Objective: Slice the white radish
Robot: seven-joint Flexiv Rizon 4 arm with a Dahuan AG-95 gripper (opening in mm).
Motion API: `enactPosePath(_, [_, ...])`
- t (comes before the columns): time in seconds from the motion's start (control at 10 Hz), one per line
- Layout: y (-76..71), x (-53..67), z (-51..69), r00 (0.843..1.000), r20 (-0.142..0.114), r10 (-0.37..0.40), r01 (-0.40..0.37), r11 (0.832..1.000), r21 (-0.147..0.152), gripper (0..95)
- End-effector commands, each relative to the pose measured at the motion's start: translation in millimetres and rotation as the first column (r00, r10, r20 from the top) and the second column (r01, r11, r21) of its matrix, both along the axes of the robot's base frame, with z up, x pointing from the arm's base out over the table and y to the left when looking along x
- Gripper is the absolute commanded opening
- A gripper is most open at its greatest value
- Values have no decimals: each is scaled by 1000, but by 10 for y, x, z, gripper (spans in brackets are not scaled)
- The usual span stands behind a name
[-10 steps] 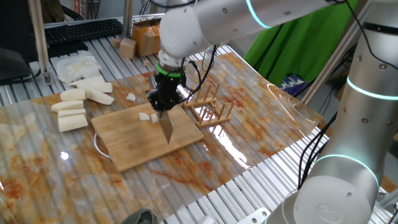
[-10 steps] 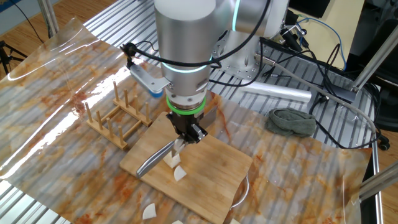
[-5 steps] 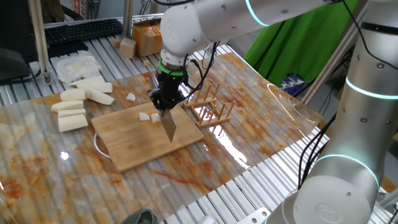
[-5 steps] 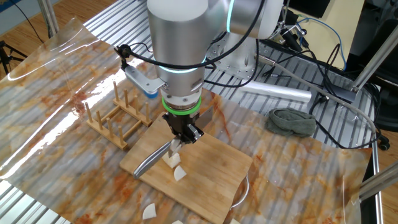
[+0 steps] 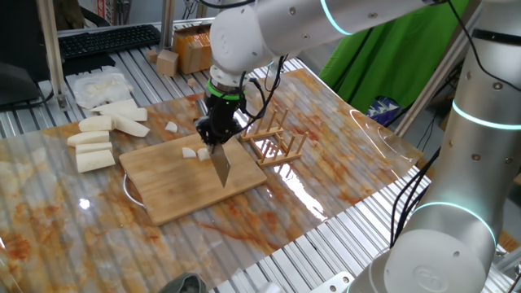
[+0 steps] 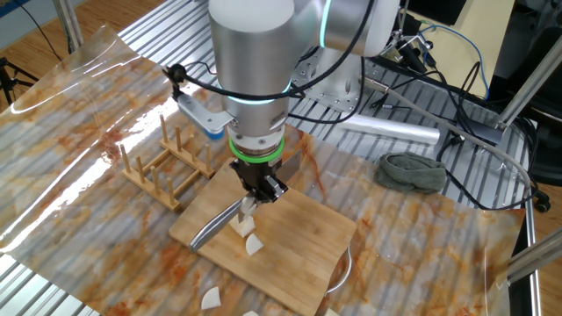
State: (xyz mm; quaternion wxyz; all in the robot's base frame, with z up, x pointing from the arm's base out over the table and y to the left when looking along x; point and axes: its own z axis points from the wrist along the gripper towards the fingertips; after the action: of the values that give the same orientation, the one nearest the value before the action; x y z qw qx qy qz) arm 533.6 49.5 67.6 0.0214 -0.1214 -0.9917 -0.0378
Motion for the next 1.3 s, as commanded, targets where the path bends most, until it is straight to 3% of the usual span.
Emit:
enactPosePath(0.1, [17, 23, -181, 1000, 9, -6, 6, 1000, 21, 0])
enactPosePath(0.3, [59, 63, -303, 1000, 23, -12, 11, 1000, 20, 0])
enactPosePath(0.6, [61, 64, -309, 1000, 22, -10, 10, 1000, 18, 0])
enactPosePath(0.8, [86, 88, -396, 999, 41, -14, 14, 1000, 19, 0])
enactPosePath(1.1, [67, 76, -321, 999, 30, -13, 12, 1000, 19, 0])
enactPosePath(1.2, [75, 85, -347, 999, 35, -23, 21, 999, 39, 0])
enactPosePath(1.3, [86, 90, -384, 999, 34, -21, 20, 999, 30, 0])
